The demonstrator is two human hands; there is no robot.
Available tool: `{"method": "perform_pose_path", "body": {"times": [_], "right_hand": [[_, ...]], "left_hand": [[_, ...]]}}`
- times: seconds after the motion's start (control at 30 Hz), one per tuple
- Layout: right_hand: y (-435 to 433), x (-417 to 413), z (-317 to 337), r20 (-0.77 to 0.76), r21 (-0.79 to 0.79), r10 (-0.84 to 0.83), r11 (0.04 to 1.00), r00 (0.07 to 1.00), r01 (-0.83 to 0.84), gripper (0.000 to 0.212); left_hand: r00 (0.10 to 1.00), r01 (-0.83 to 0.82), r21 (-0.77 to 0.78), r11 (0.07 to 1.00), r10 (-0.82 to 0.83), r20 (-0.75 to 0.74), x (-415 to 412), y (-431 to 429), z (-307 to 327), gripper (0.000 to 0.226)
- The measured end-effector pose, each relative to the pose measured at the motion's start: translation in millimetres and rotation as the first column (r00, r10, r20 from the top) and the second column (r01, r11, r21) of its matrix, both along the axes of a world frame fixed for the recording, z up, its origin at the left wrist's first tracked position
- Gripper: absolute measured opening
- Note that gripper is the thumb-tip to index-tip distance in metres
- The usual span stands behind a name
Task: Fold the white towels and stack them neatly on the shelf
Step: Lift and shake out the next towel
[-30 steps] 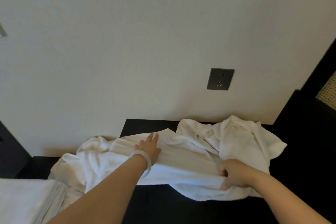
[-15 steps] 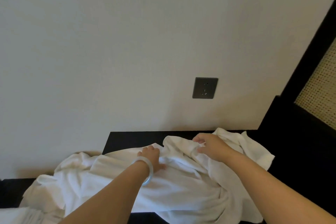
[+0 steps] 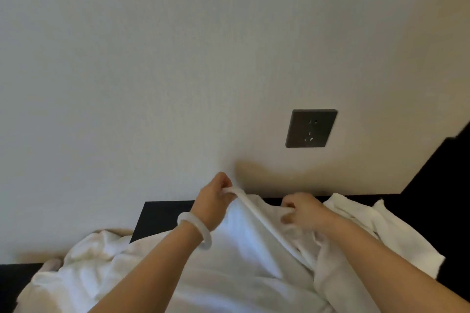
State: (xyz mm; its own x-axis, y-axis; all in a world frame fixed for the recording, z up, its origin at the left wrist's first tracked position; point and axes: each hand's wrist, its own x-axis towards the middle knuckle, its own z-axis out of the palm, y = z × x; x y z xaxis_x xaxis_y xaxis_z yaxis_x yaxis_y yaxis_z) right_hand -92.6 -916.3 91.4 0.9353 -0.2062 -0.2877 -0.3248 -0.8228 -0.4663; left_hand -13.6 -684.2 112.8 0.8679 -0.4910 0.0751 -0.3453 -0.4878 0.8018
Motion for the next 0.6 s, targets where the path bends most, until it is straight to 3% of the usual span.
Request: {"method": "perform_pose_path", "body": {"times": [0.1,0.17,0.23,0.4,0.53,0.6], "right_hand": [[-26,-7,46,0.243,0.142,-0.190,0.977,0.951,0.159,0.015],[-43,-19,82,0.371,0.300,-0.367,0.917,0.853,0.265,0.004],[-57,-32,116,0.509,0.341,-0.430,0.896,0.746,0.284,0.013],[-65,-59,193,0.699,0.326,-0.378,0.924,0.607,0.199,0.014],[-56,-74,252,0.797,0.167,-0.257,0.964,0.547,0.209,0.004],[-52,-77,285,0.829,0.060,-0.192,0.964,0.525,0.258,0.014]], "left_hand": [[0.990,-0.093,-0.078,0.993,0.100,0.095,17,7,25,0.011],[0.973,-0.119,-0.109,0.987,0.138,0.186,26,9,48,0.010],[0.958,-0.102,-0.110,0.989,0.127,0.256,29,7,77,0.008],[0.906,-0.043,-0.156,0.987,0.104,0.410,11,-8,162,0.012],[0.825,0.007,-0.258,0.966,0.140,0.547,-17,-20,246,0.016],[0.783,0.038,-0.302,0.953,0.159,0.601,-31,-34,296,0.017]]}}
